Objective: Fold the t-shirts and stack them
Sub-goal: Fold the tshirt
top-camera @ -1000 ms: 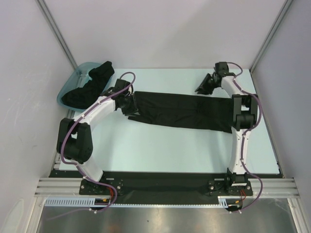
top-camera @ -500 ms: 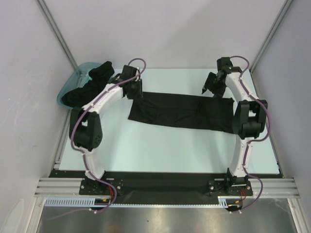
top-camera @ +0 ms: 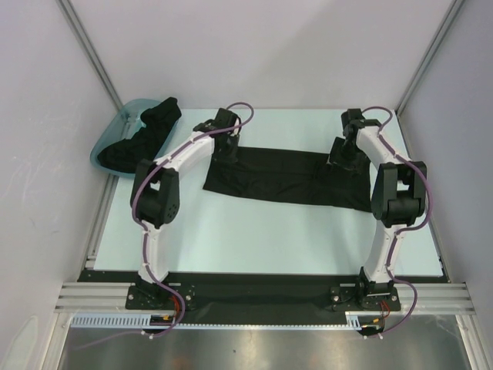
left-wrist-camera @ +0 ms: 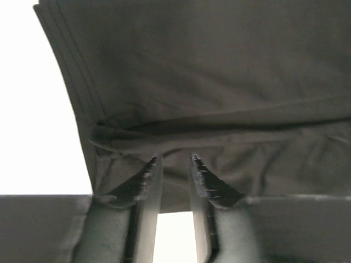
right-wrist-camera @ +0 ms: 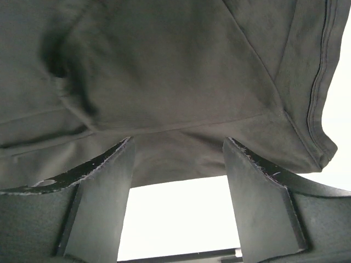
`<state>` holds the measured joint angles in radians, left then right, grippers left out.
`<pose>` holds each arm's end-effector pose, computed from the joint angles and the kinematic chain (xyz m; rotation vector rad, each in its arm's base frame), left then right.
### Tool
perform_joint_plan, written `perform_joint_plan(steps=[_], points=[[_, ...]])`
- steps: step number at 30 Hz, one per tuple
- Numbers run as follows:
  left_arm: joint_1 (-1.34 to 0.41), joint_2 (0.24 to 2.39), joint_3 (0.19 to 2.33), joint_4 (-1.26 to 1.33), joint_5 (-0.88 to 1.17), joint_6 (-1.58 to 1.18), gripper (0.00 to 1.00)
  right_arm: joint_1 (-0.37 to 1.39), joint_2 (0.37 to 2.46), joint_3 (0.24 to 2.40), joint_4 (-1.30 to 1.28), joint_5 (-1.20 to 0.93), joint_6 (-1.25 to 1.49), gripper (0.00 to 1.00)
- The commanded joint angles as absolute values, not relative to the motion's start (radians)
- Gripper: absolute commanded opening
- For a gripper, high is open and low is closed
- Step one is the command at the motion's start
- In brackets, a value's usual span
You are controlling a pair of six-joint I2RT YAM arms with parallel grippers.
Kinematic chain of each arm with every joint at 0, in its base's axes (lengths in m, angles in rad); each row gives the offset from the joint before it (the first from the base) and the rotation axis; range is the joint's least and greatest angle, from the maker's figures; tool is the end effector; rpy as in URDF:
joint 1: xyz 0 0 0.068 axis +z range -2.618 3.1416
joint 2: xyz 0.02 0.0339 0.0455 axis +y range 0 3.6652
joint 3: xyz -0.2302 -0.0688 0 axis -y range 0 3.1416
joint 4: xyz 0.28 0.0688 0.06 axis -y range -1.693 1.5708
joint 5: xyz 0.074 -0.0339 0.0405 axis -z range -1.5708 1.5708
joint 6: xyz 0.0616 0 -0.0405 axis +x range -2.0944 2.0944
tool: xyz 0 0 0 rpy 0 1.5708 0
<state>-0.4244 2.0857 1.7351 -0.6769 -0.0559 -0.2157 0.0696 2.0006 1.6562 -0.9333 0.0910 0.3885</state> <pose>0.4452 -0.1974 0.1580 0.2511 2.5922 -0.1591 0.4382 0.0249 0.1551 0.4690 2.7966 -0.0307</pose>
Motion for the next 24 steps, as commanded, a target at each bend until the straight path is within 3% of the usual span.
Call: perform_joint_plan(steps=[1, 3, 7, 14, 24], points=[[-0.422, 2.122, 1.793, -0.702, -0.122, -0.198, 0.29, 0.066, 1.928, 1.637, -0.916, 0.114, 0.387, 0.70], [-0.422, 2.094, 1.749, -0.681, -0.141, -0.195, 0.29, 0.067, 1.919, 1.625, -0.910, 0.104, 0.384, 0.70], [-0.388, 1.929, 1.591, -0.612, -0.135, -0.250, 0.43, 0.069, 1.904, 1.602, -0.910, 0.086, 0.379, 0.70], [-0.301, 1.778, 1.289, -0.555, -0.061, -0.293, 0.37, 0.083, 1.878, 1.539, -0.890, 0.052, 0.368, 0.70], [-0.227, 1.819, 1.238, -0.414, 0.164, -0.267, 0.43, 0.092, 1.862, 1.485, -0.873, 0.025, 0.353, 0.70]])
